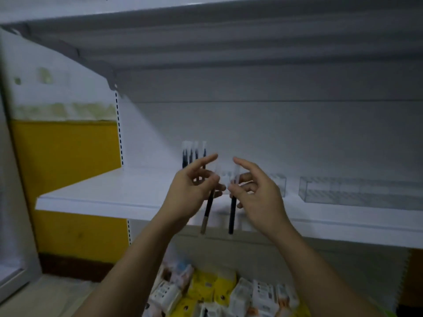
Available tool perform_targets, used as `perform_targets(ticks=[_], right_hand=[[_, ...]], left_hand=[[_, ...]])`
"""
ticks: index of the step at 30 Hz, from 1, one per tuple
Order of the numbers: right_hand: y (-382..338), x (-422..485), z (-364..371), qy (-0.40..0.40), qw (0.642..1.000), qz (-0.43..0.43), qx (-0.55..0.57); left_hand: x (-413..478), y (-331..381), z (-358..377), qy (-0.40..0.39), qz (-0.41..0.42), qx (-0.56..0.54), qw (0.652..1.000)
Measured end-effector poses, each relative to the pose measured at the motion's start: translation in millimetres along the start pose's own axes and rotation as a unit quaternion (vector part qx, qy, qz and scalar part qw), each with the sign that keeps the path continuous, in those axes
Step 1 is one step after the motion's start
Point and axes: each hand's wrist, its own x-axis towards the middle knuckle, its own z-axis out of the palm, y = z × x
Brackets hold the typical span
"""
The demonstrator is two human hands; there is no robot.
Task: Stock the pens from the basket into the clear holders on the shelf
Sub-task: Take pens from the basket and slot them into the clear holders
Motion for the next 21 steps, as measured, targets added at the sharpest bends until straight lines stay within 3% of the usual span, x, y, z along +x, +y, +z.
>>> perform_targets(ticks=[10, 21], right_hand=[[0.7, 95.4, 18.2, 0.033, 0.998, -0.057, -0.018], [20.2, 156.8, 50.4, 0.077, 0.994, -0.079, -0.015]], left_hand=[[84.1, 19.5, -31.5, 0.086, 0.088, 0.156, 0.98], [144.0, 7.4, -52.4, 0.14, 0.141, 0.314, 0.928]])
